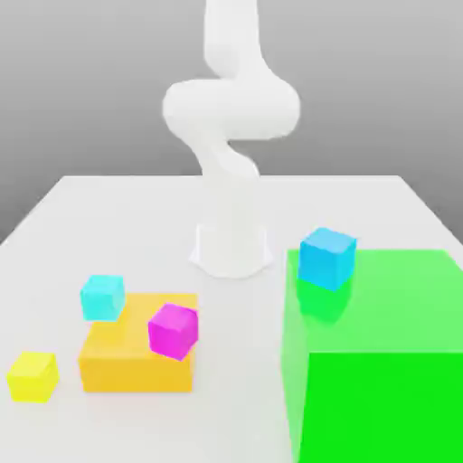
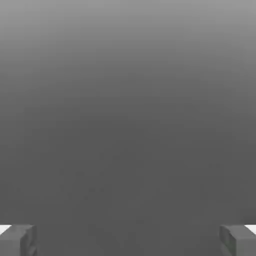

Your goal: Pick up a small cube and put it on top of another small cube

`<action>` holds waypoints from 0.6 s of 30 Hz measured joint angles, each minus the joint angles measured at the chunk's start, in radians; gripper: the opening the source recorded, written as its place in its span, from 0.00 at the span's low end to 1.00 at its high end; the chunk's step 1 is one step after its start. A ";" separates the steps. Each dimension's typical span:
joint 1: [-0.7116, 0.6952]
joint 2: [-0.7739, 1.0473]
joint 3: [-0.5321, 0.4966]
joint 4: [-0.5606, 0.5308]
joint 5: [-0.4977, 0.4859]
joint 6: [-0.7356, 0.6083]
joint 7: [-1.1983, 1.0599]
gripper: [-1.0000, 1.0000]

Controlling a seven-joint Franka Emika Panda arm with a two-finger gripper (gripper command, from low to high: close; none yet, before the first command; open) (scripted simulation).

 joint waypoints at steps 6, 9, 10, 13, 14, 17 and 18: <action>-0.143 0.224 -0.002 -0.041 -0.025 0.092 0.223 0.50; -0.204 0.333 -0.013 -0.062 -0.037 0.137 0.332 0.50; -0.223 0.369 -0.018 -0.068 -0.041 0.151 0.368 0.50; -0.278 0.478 -0.037 -0.088 -0.048 0.196 0.472 0.50; -0.293 0.514 -0.046 -0.095 -0.049 0.211 0.506 0.50; -0.340 0.623 -0.078 -0.115 -0.043 0.256 0.602 0.50; -0.361 0.659 -0.088 -0.122 -0.038 0.271 0.631 0.50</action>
